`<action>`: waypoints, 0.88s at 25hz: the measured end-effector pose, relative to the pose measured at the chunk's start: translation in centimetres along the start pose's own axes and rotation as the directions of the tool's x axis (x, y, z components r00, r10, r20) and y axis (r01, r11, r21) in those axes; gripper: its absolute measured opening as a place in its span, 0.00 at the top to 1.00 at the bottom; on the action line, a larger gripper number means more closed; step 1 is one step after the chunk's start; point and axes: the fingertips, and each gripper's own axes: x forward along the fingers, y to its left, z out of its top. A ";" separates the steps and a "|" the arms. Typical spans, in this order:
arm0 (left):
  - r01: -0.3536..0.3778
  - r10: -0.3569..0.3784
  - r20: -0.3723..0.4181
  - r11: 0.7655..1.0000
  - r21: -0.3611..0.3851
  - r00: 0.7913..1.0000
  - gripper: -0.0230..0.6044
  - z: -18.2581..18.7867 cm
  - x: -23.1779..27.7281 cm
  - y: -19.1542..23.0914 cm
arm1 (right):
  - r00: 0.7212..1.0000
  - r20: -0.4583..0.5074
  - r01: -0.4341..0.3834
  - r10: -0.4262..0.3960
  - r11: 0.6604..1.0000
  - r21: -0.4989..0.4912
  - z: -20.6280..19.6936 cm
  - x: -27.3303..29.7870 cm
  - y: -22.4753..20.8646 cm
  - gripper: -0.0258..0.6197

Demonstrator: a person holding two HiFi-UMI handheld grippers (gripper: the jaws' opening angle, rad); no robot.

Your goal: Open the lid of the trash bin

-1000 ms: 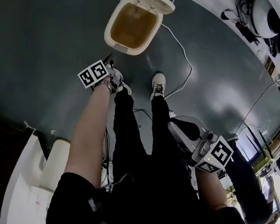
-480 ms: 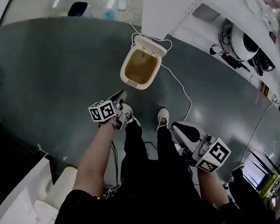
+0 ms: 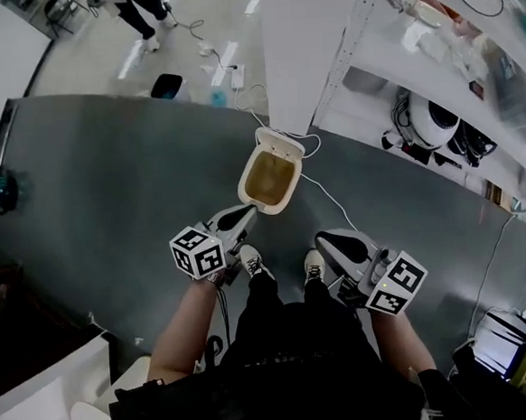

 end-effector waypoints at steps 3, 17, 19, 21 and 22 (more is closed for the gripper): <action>0.018 -0.021 0.047 0.998 0.064 0.999 0.96 3.6 -1.0 -4.5 | 0.999 0.023 -0.021 0.022 0.999 -0.036 2.2 -0.3 1.3 0.95; 0.224 -0.258 0.095 0.935 0.275 0.961 0.96 6.8 -4.1 -21.8 | 0.989 0.048 -0.130 0.139 0.979 -0.158 6.6 -1.8 7.0 0.95; 0.235 -0.273 0.086 0.921 0.310 0.958 0.96 6.6 -4.3 -23.1 | 0.988 0.046 -0.137 0.146 0.977 -0.161 6.5 -2.2 7.6 0.95; 0.250 -0.295 0.073 0.899 0.359 0.953 0.96 6.4 -4.5 -24.4 | 0.988 0.045 -0.139 0.148 0.976 -0.165 6.4 -2.4 7.9 0.95; 0.256 -0.305 0.068 0.886 0.387 0.950 0.96 6.3 -4.6 -24.9 | 0.988 0.046 -0.140 0.149 0.976 -0.166 6.4 -2.6 8.1 0.95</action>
